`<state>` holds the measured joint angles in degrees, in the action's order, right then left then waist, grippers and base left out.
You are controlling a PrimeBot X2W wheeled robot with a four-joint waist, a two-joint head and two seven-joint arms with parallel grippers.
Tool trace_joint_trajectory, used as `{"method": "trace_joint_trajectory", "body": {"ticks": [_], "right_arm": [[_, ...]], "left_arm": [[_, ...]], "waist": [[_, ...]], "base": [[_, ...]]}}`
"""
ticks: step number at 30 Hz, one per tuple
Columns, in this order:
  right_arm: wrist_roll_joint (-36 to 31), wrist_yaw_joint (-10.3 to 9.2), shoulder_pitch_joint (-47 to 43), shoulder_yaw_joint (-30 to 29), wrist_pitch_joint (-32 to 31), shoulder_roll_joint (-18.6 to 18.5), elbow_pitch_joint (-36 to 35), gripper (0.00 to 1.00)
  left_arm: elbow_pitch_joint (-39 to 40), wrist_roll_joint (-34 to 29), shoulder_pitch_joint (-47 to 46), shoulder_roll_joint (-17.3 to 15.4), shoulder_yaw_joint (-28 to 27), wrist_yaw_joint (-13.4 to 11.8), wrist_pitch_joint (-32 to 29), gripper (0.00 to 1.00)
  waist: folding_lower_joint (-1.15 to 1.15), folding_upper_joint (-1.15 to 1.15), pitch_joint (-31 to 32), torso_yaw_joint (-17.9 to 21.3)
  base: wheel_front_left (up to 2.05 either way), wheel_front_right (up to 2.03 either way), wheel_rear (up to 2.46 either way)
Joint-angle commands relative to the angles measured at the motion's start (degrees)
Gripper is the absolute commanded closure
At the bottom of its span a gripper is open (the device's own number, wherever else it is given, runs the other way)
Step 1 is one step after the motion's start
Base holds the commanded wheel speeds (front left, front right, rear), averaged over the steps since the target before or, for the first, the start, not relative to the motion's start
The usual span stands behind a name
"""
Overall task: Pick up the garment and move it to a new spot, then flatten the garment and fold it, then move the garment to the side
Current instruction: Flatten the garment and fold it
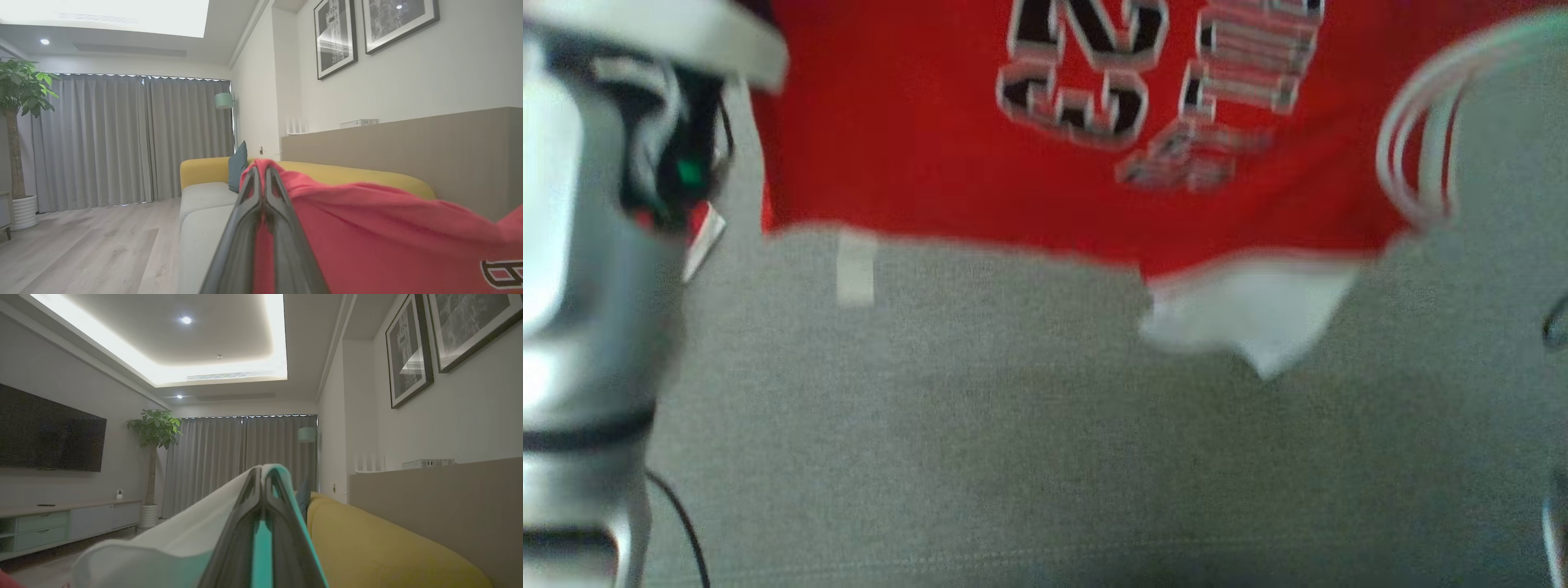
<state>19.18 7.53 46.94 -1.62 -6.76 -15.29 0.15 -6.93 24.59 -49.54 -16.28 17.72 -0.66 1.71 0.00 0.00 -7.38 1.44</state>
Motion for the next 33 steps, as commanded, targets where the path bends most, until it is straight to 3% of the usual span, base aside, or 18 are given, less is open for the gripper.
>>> {"method": "trace_joint_trajectory", "body": {"ticks": [1, 9, 15, 23, 33], "right_arm": [[0.5, -0.04, 6.8, 1.9, 0.9, -0.1, 1.7, 1.0], [0.2, -0.04, 31.7, 6.5, 9.3, 2.5, 24.0, 1.0], [0.6, -0.04, 38.8, 11.6, 15.2, 5.2, 38.4, 1.0], [5.3, -0.04, 34.2, 18.3, 20.0, 8.0, 49.1, 1.0], [12.7, -0.04, 16.4, 19.7, 21.7, 6.6, 42.9, 1.0]], "left_arm": [[-2.0, 0.2, -6.3, -1.3, -2.6, 1.0, 1.1, 1.0], [-22.1, -1.4, -23.9, 0.3, -2.6, 4.6, 10.4, 1.0], [-34.5, -2.2, -29.0, 1.9, -1.3, 6.8, 13.0, 1.0], [-44.3, -0.5, -22.6, 4.1, -1.9, 8.0, 13.3, 1.0], [-44.5, 2.6, -11.6, 7.0, -1.1, 8.1, 13.3, 1.0]], "waist": [[0.0, 0.0, -3.8, 0.0], [0.0, 0.0, -11.3, 0.2], [0.0, 0.0, -17.0, 1.0], [0.0, 0.0, -22.0, 1.7], [0.0, 0.0, -22.2, 0.9]], "base": [[0.0, 0.0, 0.0], [0.0, 0.0, 0.0], [0.0, 0.0, 0.0], [0.0, 0.0, 0.0], [0.0, 0.0, 0.0]]}}
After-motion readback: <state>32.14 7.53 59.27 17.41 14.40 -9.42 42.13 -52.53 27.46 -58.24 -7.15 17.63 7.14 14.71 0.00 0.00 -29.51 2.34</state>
